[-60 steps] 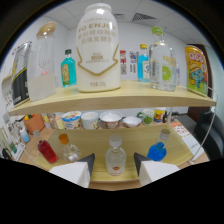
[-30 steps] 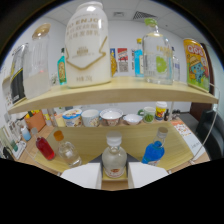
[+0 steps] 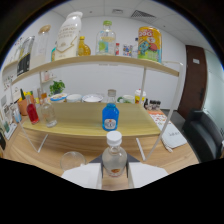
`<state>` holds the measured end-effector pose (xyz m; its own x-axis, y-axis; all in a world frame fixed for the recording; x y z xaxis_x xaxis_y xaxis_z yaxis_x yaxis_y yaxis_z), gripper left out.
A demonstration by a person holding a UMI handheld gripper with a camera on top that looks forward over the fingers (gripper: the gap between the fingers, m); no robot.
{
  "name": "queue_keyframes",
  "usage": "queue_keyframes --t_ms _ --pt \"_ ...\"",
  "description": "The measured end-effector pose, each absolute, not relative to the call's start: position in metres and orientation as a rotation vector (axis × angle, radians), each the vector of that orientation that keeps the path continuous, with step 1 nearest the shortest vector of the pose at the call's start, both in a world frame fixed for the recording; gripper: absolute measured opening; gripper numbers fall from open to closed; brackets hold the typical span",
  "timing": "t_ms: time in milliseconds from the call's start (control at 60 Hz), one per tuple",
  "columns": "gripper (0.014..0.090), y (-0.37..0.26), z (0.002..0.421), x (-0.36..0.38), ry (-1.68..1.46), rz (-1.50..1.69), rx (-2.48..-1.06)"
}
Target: Make me a cup of Mojito.
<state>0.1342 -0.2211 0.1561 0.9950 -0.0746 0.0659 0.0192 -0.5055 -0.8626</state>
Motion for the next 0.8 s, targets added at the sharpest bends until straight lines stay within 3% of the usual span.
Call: queue_keyframes --t_ms 300,517,800 --pt "0.0342 -0.223 0.163 0.142 -0.385 -0.572 -2.025" --pt "0.0336 -0.202 0.196 0.136 -0.886 -1.051 -1.766" --pt "0.0338 -0.192 0.203 0.130 -1.388 -1.512 -1.441"
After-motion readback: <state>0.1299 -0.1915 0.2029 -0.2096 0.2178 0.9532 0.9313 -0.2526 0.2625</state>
